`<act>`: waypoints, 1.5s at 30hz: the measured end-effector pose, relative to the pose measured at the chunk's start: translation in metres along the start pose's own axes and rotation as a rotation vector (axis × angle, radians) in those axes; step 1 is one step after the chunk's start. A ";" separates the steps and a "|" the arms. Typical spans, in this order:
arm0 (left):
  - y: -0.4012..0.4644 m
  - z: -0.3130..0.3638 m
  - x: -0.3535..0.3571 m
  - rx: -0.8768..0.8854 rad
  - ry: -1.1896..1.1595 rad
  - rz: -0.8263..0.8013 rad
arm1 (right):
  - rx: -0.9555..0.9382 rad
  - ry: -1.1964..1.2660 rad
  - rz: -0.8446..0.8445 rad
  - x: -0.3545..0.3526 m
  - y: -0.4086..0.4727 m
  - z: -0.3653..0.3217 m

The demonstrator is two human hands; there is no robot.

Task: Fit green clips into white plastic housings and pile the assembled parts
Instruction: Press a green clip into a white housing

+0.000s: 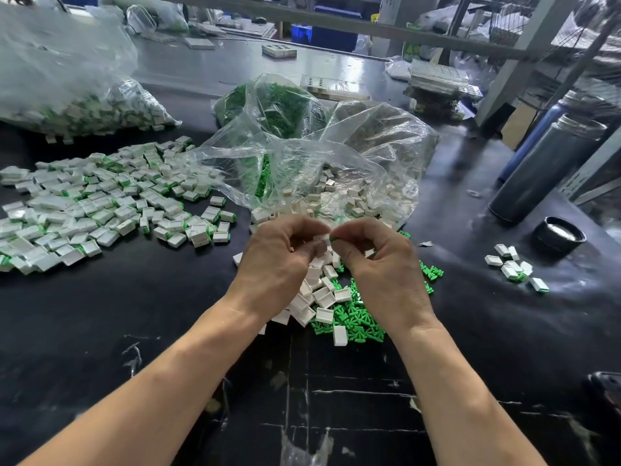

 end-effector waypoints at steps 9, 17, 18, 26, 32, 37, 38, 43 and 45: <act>-0.006 -0.004 -0.006 -0.055 -0.247 0.033 | 0.242 0.374 -0.028 0.006 -0.001 -0.003; -0.010 -0.008 -0.005 -0.001 -0.137 0.038 | 0.215 0.265 -0.095 0.004 -0.004 -0.003; -0.010 -0.008 -0.005 0.021 -0.096 0.043 | 0.211 0.249 -0.101 0.004 -0.004 -0.003; -0.010 -0.008 -0.005 0.152 0.074 0.076 | 0.237 0.196 -0.124 -0.001 -0.004 -0.009; -0.010 -0.009 -0.006 0.146 0.085 -0.004 | 0.285 0.207 -0.176 -0.004 -0.004 -0.008; -0.007 -0.008 -0.008 0.118 0.013 -0.002 | 0.392 0.390 -0.196 -0.001 -0.004 -0.007; -0.007 -0.008 -0.008 0.117 0.001 0.008 | 0.428 0.468 -0.202 0.000 -0.004 -0.008; -0.008 -0.009 -0.006 0.131 -0.032 0.060 | 0.514 0.644 -0.247 0.004 -0.005 -0.007; -0.007 -0.010 -0.006 0.123 -0.031 0.078 | 0.489 0.612 -0.235 0.003 -0.004 -0.007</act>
Point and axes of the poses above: each hand's wrist, its own y-axis towards the middle knuckle, its own x-axis out of the palm, z = x × y, the point moved 1 cm from there along y, towards the middle knuckle, and after that the axes turned 3 degrees about z, right-handed, at the moved point
